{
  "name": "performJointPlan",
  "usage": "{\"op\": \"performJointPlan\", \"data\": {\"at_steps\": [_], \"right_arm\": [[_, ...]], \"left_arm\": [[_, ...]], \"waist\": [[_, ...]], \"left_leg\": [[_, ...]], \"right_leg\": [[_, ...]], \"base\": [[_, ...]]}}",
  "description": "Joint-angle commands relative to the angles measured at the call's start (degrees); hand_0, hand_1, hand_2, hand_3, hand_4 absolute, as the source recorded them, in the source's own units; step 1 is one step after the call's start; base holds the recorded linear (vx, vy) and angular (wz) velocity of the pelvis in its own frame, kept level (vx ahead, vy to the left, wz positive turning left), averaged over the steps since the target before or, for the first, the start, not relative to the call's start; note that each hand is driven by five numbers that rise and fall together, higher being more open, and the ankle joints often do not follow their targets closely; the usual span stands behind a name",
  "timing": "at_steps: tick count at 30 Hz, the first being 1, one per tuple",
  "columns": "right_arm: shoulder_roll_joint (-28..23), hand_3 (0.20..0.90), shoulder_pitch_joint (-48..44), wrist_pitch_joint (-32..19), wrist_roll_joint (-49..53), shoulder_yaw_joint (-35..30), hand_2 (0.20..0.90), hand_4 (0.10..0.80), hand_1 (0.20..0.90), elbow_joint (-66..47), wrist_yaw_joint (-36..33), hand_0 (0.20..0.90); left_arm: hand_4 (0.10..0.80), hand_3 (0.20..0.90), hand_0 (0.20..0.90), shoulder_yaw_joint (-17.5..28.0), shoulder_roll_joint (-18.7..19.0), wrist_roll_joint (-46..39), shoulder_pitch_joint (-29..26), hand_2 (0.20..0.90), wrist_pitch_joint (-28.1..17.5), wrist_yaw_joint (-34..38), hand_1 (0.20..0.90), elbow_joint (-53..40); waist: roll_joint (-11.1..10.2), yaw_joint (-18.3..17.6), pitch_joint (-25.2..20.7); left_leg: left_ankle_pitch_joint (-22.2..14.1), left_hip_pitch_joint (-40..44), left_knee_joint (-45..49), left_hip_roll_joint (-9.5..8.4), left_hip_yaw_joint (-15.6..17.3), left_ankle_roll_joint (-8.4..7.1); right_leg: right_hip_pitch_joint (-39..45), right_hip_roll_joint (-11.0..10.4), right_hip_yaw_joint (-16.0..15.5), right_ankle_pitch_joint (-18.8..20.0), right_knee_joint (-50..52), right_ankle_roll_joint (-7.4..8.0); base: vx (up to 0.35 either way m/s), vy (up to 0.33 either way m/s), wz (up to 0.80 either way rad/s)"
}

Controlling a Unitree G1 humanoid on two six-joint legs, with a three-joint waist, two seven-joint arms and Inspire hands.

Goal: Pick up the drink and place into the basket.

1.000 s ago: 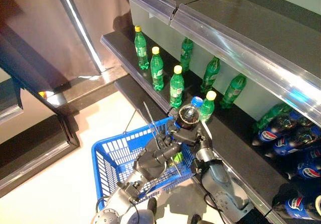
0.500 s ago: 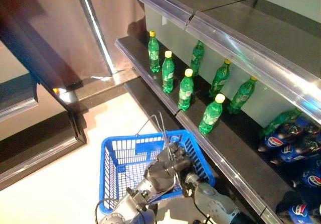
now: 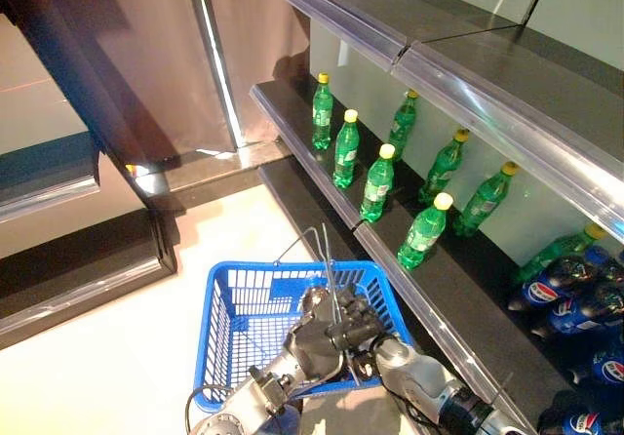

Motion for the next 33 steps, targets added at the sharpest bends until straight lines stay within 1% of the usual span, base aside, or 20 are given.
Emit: {"op": "performJointPlan", "data": {"at_steps": [1,2,3,4,8,9,12,14,16,19,22,25,26,27,28,29,30,31,33], "right_arm": [[5.2,0.2,-3.8,-1.6,-10.2,3.0,0.3,0.1,0.3,-1.9,6.0,0.3],[5.1,0.2,-4.0,-1.5,-11.0,3.2,0.3,0.1,0.3,-1.9,6.2,0.3],[4.6,0.2,-5.0,-1.0,-16.7,3.9,0.3,0.1,0.3,-1.9,8.1,0.3],[4.5,0.2,-5.1,-1.0,-17.2,3.9,0.3,0.1,0.3,-1.8,8.4,0.3],[3.6,0.2,-7.6,-1.3,-27.8,5.6,0.3,0.1,0.3,-0.2,11.0,0.3],[3.7,0.2,-8.3,-1.5,-28.8,5.8,0.3,0.1,0.3,0.3,11.6,0.3],[4.1,0.2,-8.8,-2.0,-30.6,6.0,0.3,0.1,0.3,1.2,12.6,0.3],[4.4,0.2,-9.3,-3.7,-32.1,6.6,0.3,0.1,0.3,2.1,13.6,0.3],[5.0,0.2,-9.3,-6.1,-28.9,7.1,0.3,0.1,0.3,3.2,14.7,0.3],[6.3,0.2,-8.7,-8.3,-30.2,7.7,0.3,0.1,0.3,5.6,15.2,0.3],[7.4,0.2,-8.8,-10.6,-31.8,8.6,0.3,0.1,0.3,9.2,15.8,0.3],[7.4,0.2,-9.0,-11.5,-32.7,9.5,0.3,0.1,0.3,10.9,16.3,0.3],[7.5,0.211,-9.1,-11.5,-32.7,9.7,0.309,0.111,0.309,11.4,16.4,0.309],[7.7,0.255,-9.1,-11.7,-32.9,9.8,0.347,0.155,0.347,11.8,16.5,0.347],[7.7,0.335,-9.2,-11.7,-33.2,9.8,0.415,0.235,0.415,12.3,16.4,0.415],[7.7,0.439,-9.2,-11.6,-33.3,9.8,0.505,0.339,0.505,12.6,16.4,0.505],[7.7,0.598,-9.3,-11.5,-33.4,9.9,0.641,0.498,0.641,13.0,16.1,0.641],[7.7,0.9,-9.3,-11.7,-33.6,9.8,0.9,0.8,0.9,13.4,15.8,0.9],[7.8,0.9,-9.3,-12.0,-32.9,9.7,0.9,0.8,0.9,14.1,14.8,0.9]], "left_arm": [[0.1,0.2,0.3,-1.2,-10.2,-2.1,-8.0,0.3,-2.9,-13.3,0.3,-18.5],[0.1,0.2,0.3,-1.2,-10.3,-2.0,-8.0,0.3,-2.8,-13.2,0.3,-18.4],[0.1,0.2,0.3,-1.1,-10.4,-1.9,-8.0,0.3,-2.4,-13.1,0.3,-18.3],[0.1,0.2,0.3,-1.1,-10.4,-1.9,-8.0,0.3,-2.3,-13.1,0.3,-18.3],[0.1,0.2,0.3,-0.8,-11.1,-1.8,-8.2,0.3,-0.7,-12.7,0.3,-18.0],[0.1,0.2,0.3,-0.7,-11.3,-1.7,-8.1,0.3,-0.2,-12.8,0.3,-17.9],[0.1,0.2,0.3,-0.7,-11.5,-2.0,-8.1,0.3,0.4,-12.8,0.3,-17.9],[0.1,0.2,0.3,-0.7,-11.8,-2.5,-7.9,0.3,1.2,-12.8,0.3,-17.9],[0.1,0.2,0.3,-0.9,-12.1,-3.4,-7.8,0.3,2.0,-12.9,0.3,-18.0],[0.1,0.2,0.3,-1.3,-12.8,-3.6,-8.1,0.3,2.7,-13.1,0.3,-18.2],[0.1,0.2,0.3,-2.3,-13.1,-4.0,-8.6,0.3,2.6,-12.8,0.3,-18.0],[0.1,0.2,0.3,-2.8,-13.2,-4.2,-8.6,0.3,2.5,-12.7,0.3,-17.7],[0.1,0.2,0.3,-2.9,-13.3,-4.3,-8.6,0.3,2.4,-12.7,0.3,-17.7],[0.1,0.2,0.3,-3.1,-13.3,-4.4,-8.6,0.3,2.3,-12.7,0.3,-17.7],[0.1,0.2,0.3,-3.4,-13.4,-4.4,-8.4,0.3,2.2,-12.9,0.3,-17.6],[0.1,0.2,0.3,-3.5,-13.5,-4.4,-8.3,0.3,2.2,-13.1,0.3,-17.5],[0.1,0.2,0.3,-3.8,-13.5,-4.4,-8.1,0.3,2.2,-13.1,0.3,-17.6],[0.1,0.2,0.3,-4.0,-13.6,-4.3,-8.1,0.3,2.3,-13.1,0.3,-17.6],[0.1,0.2,0.3,-4.3,-13.8,-4.3,-8.0,0.3,2.1,-13.3,0.3,-17.1]], "waist": [[-1.5,1.4,-5.7],[-1.5,1.5,-5.6],[-1.6,1.7,-5.7],[-1.6,1.7,-5.7],[-1.9,2.4,-5.7],[-1.9,2.6,-5.7],[-2.0,2.9,-5.7],[-1.9,3.3,-5.7],[-1.8,3.6,-5.8],[-1.7,4.1,-6.0],[-1.5,4.4,-6.3],[-1.4,4.6,-6.6],[-1.4,4.6,-6.7],[-1.4,4.7,-6.7],[-1.3,4.7,-6.8],[-1.3,4.7,-6.9],[-1.3,4.8,-6.9],[-1.4,4.8,-7.0],[-1.4,4.8,-7.1]], "left_leg": [[-4.6,-0.7,8.6,4.59,-2.5,-3.57],[-4.6,-0.7,8.6,4.62,-2.5,-3.58],[-4.5,-0.6,8.7,4.7,-2.6,-3.63],[-4.5,-0.6,8.7,4.71,-2.6,-3.64],[-4.4,-0.5,8.7,4.85,-3.2,-3.69],[-4.4,-0.5,8.7,4.91,-3.3,-3.68],[-4.4,-0.6,8.9,4.88,-3.5,-3.75],[-4.3,-0.5,8.9,4.92,-3.8,-3.79],[-4.4,-0.5,9.0,4.95,-4.1,-3.84],[-4.5,-0.7,9.2,4.82,-4.4,-3.88],[-4.6,-0.8,9.4,4.73,-4.6,-4.0],[-4.6,-0.7,9.4,4.69,-4.8,-4.05],[-4.6,-0.6,9.3,4.65,-4.8,-4.04],[-4.7,-0.6,9.4,4.63,-4.8,-4.04],[-4.7,-0.7,9.5,4.6,-4.8,-4.05],[-4.8,-0.7,9.6,4.59,-4.8,-4.06],[-4.8,-0.7,9.7,4.61,-4.8,-4.06],[-4.8,-0.7,9.8,4.62,-4.8,-4.06],[-4.9,-0.6,9.8,4.65,-4.7,-4.08]], "right_leg": [[-3.3,-6.3,0.6,11.1,-1.1,3.09],[-3.3,-6.3,0.6,11.1,-1.1,3.09],[-3.1,-6.3,0.5,11.1,-1.1,3.14],[-3.1,-6.3,0.5,11.1,-1.1,3.15],[-2.8,-6.3,0.4,11.1,-1.1,3.3],[-2.7,-6.3,0.4,11.1,-1.0,3.33],[-2.5,-6.4,0.2,11.1,-1.0,3.37],[-2.3,-6.4,0.1,11.1,-1.1,3.4],[-2.1,-6.5,-0.2,11.1,-1.2,3.47],[-1.9,-6.7,-0.7,11.2,-1.2,3.56],[-1.7,-6.8,-1.1,11.1,-1.3,3.71],[-1.5,-6.8,-1.2,11.1,-1.3,3.77],[-1.4,-6.8,-1.3,11.0,-1.4,3.76],[-1.3,-6.8,-1.3,11.0,-1.4,3.76],[-1.2,-6.9,-1.4,11.0,-1.4,3.77],[-1.2,-6.9,-1.5,11.0,-1.3,3.79],[-1.2,-7.0,-1.6,11.0,-1.3,3.82],[-1.1,-7.0,-1.6,11.0,-1.2,3.85],[-1.0,-7.0,-1.7,10.9,-1.2,3.93]], "base": [[0.044,-0.012,0.01],[0.053,-0.017,0.01],[0.038,-0.014,0.01],[0.047,-0.019,0.01],[0.034,-0.018,0.01],[0.035,-0.019,0.01],[0.01,-0.003,0.01],[0.036,-0.004,0.02],[0.017,0.0,0.0],[0.01,0.004,0.02],[0.024,0.007,0.14],[0.021,0.01,0.07],[0.0,0.0,0.0],[0.0,0.0,0.0],[0.0,0.0,0.0],[0.0,0.0,0.0],[0.0,0.0,0.0],[0.0,0.0,0.0],[0.0,0.0,0.0]]}}
